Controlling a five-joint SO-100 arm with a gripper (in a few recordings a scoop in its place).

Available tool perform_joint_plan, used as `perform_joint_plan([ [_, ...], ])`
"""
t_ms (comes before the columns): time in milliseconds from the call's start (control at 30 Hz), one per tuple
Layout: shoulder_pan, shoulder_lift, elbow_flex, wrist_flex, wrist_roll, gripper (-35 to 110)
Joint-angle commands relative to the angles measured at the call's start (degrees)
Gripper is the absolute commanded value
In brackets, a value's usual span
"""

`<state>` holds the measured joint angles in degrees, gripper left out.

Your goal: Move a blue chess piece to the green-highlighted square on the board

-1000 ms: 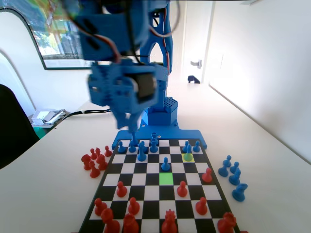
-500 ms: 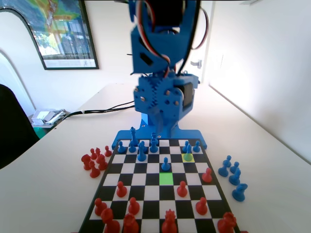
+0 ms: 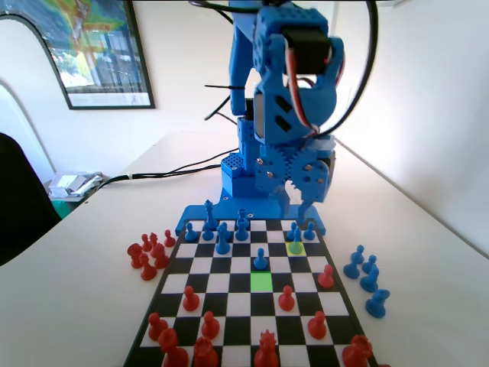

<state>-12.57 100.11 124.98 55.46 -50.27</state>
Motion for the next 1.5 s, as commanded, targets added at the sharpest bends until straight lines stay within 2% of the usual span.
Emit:
perform_joint_plan([
  [0,-2.72,4.83,1.32,-1.41,0.18,8],
  [500,-5.89,2.72,7.91,-8.35,-1.41,8],
  [1467,-4.83,-3.69,9.93,-13.97,-7.03,8],
])
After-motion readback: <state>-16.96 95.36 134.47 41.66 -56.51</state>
